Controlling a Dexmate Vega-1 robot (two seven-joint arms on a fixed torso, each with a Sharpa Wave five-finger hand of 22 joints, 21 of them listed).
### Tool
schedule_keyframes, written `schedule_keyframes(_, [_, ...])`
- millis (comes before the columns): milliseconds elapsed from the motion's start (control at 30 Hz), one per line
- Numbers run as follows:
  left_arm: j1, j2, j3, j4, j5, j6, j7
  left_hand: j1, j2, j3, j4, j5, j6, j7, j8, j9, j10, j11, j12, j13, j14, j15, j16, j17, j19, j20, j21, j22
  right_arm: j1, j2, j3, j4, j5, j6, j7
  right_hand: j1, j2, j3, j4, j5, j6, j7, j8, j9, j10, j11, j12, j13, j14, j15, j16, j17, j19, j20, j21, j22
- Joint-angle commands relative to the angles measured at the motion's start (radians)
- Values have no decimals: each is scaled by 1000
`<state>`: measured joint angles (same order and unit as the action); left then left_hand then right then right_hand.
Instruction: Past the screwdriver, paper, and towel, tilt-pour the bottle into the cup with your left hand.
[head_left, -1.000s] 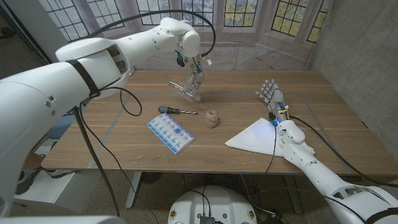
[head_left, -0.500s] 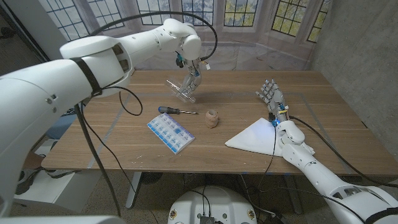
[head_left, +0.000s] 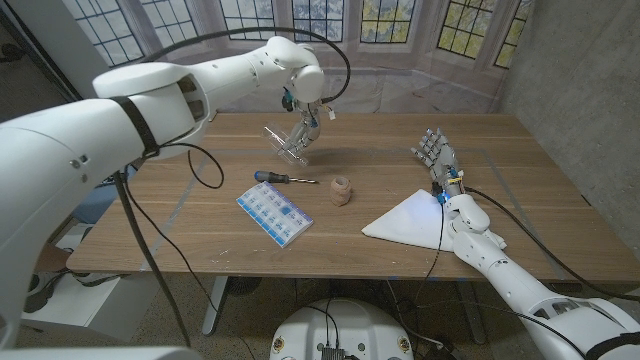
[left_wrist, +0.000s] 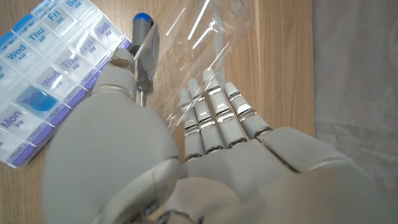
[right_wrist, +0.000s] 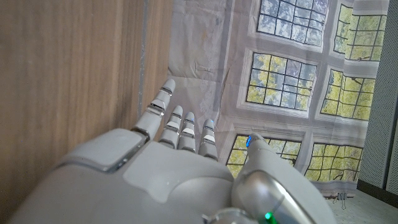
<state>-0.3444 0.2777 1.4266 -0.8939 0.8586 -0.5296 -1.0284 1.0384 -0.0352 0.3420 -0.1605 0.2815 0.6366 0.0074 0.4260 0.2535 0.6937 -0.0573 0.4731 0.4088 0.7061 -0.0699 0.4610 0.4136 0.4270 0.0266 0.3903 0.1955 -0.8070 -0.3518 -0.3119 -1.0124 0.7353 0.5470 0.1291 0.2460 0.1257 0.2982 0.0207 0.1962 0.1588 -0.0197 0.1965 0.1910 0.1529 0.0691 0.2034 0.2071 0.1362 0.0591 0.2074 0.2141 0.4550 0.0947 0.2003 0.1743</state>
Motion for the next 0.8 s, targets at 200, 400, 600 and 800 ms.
schedule_keyframes(200, [54, 54, -22, -138, 99, 73, 27, 36, 144, 50, 4, 10, 214, -4, 118, 5, 75, -60, 5, 156, 83, -74, 6, 9, 4, 1, 5, 3, 6, 7, 2, 19, 6, 11, 15, -9, -3, 8, 0, -2, 7, 4, 1, 1, 2, 0, 3, 2, 10, -1, 4, 1, 7, -3, -1, 2])
schedule_keyframes(400, [68, 62, -34, -165, 120, 86, 28, 34, 144, 49, 5, 10, 212, -2, 119, 5, 75, -63, 4, 159, 84, -75, 9, 13, 4, 4, 6, 4, 6, 6, 3, 19, 9, 11, 20, -10, -3, 9, 0, -2, 7, 4, 1, 1, 2, 0, 3, 2, 9, -1, 4, 1, 7, -3, -1, 2])
schedule_keyframes(600, [76, 66, -42, -181, 132, 86, 24, 34, 142, 49, 4, 10, 214, -1, 120, 5, 73, -62, 2, 162, 86, -75, 11, 16, 6, 4, 7, 4, -2, 2, 5, 9, 9, 11, 17, -11, -4, 10, -1, -2, 7, 4, 1, 1, 2, -1, 3, 2, 10, 0, 4, 1, 6, -2, -2, 2])
schedule_keyframes(800, [81, 64, -53, -185, 133, 89, 15, 34, 143, 50, 3, 11, 214, -2, 122, 5, 76, -64, 2, 165, 86, -76, 10, 17, 6, 4, 8, 4, -7, -5, 9, -2, 11, 6, 14, -12, -4, 10, -1, -3, 8, 4, 1, 1, 2, 0, 3, 2, 10, -1, 4, 1, 7, -3, -1, 2])
